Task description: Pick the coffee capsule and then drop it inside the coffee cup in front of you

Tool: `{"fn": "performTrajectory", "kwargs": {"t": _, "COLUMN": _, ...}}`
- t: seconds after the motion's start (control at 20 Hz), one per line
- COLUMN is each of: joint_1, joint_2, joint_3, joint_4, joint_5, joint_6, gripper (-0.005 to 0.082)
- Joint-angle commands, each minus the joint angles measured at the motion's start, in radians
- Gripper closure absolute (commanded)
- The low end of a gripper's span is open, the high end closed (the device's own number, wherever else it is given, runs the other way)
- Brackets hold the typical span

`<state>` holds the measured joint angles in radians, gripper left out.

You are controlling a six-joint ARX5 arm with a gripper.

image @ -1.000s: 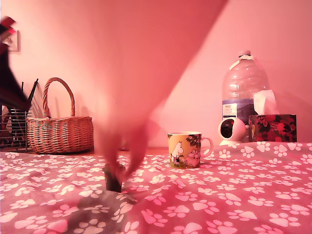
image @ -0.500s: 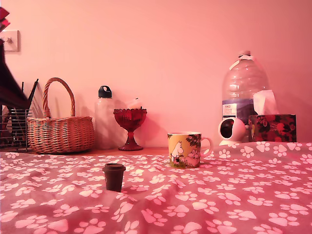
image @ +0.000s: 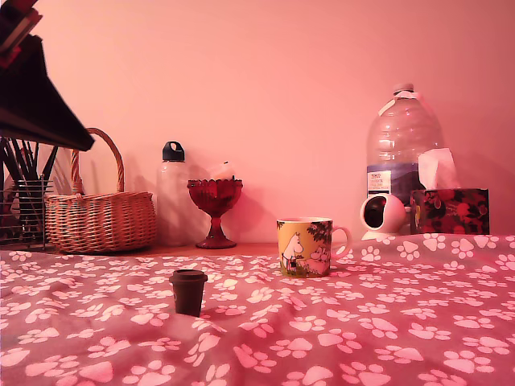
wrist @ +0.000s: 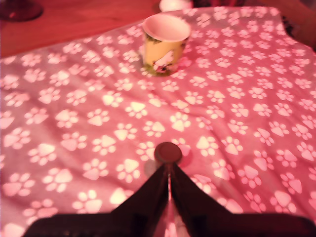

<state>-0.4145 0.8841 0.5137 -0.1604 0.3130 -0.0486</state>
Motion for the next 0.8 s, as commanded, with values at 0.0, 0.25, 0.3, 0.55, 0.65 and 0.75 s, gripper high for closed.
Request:
{"fn": "performTrajectory", "kwargs": {"t": 0.0, "joint_1": -0.014, "joint_2": -0.005, "joint_3": -0.056, "joint_4": 0.039, "joint_5": 0.000, "joint_6": 0.011, "gripper": 0.0793}}
{"fn": "performTrajectory", "kwargs": {"t": 0.25, "joint_1": -0.048, "joint_2": -0.009, "joint_3": -0.138, "joint_4": 0.130, "joint_5": 0.020, "joint_6": 0.030, "gripper": 0.0793}}
{"fn": "performTrajectory", "kwargs": {"t": 0.3, "joint_1": -0.055, "joint_2": -0.009, "joint_3": -0.143, "joint_4": 0.132, "joint_5": 0.019, "joint_6": 0.043, "gripper": 0.0793}}
{"fn": "performTrajectory", "kwargs": {"t": 0.55, "joint_1": -0.064, "joint_2": -0.008, "joint_3": -0.143, "joint_4": 0.137, "joint_5": 0.019, "joint_6": 0.046, "gripper": 0.0793}}
{"fn": "performTrajectory", "kwargs": {"t": 0.65, "joint_1": -0.064, "joint_2": -0.008, "joint_3": -0.143, "joint_4": 0.142, "joint_5": 0.019, "joint_6": 0.047, "gripper": 0.0793}}
{"fn": "performTrajectory", "kwargs": {"t": 0.75, "joint_1": -0.064, "joint_2": -0.008, "joint_3": -0.143, "joint_4": 0.143, "joint_5": 0.021, "joint_6": 0.042, "gripper": 0.0793}}
